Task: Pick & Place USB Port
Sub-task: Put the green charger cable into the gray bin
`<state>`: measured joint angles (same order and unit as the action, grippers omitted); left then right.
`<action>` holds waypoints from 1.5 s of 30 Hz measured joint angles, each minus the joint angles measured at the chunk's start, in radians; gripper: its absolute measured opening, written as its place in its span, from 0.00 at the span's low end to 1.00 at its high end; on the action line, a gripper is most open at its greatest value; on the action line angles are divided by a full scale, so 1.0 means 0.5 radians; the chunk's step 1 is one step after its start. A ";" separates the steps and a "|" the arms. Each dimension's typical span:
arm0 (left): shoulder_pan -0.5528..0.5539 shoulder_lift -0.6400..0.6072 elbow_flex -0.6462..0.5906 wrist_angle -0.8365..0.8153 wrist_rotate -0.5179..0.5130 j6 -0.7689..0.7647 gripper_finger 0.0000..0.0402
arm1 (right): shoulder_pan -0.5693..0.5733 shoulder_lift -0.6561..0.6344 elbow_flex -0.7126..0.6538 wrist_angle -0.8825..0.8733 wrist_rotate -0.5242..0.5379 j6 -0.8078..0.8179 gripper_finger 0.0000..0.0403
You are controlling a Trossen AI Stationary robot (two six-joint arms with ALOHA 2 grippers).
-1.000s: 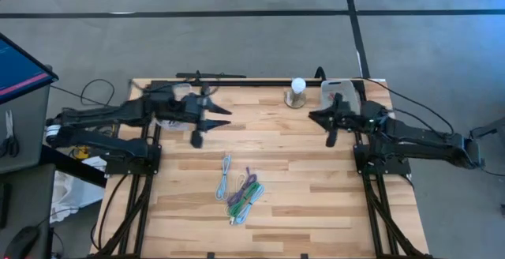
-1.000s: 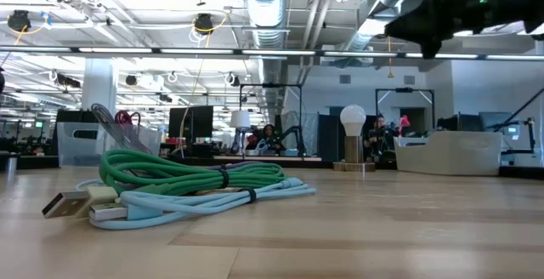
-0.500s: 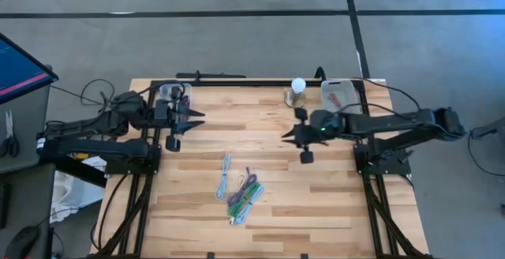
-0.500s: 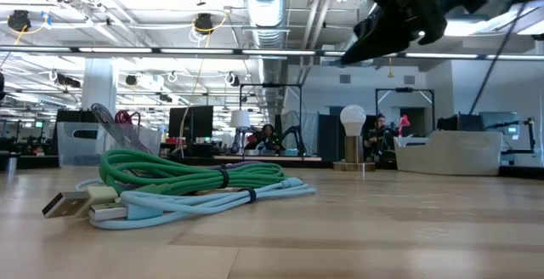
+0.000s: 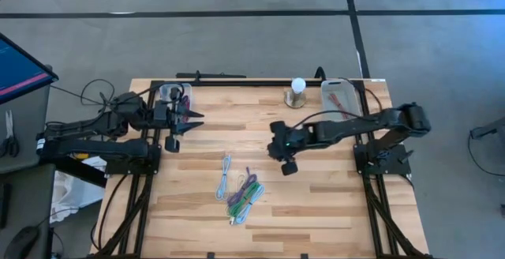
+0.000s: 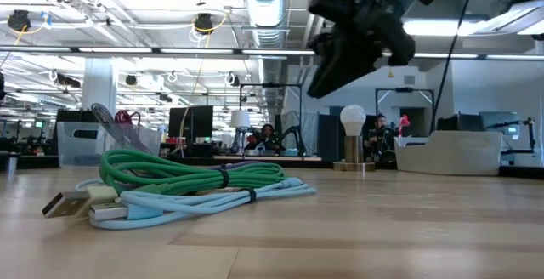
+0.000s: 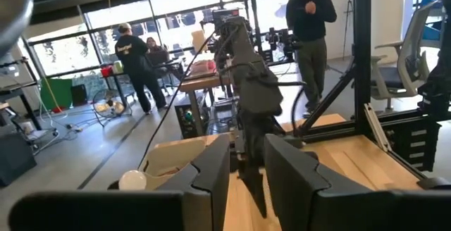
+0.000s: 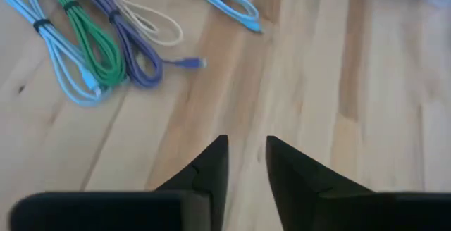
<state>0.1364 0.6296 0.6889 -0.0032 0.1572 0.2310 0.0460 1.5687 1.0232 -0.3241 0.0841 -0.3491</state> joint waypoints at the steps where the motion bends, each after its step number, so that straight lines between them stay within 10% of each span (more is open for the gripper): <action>1: 0.000 0.000 0.000 -0.013 -0.003 0.000 0.22 | 0.009 0.034 0.025 0.006 -0.001 -0.015 0.24; 28: -0.001 0.002 0.000 -0.159 -0.196 -0.008 0.22 | -0.051 0.768 0.858 -0.355 -0.041 -0.180 0.27; 45: -0.001 0.002 0.000 -0.159 -0.196 -0.009 0.22 | 0.385 0.769 0.858 -0.473 -0.214 0.210 0.27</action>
<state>0.1360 0.6304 0.6891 -0.0826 0.0593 0.2267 0.2383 1.9530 1.4525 -0.5607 -0.0227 -0.2442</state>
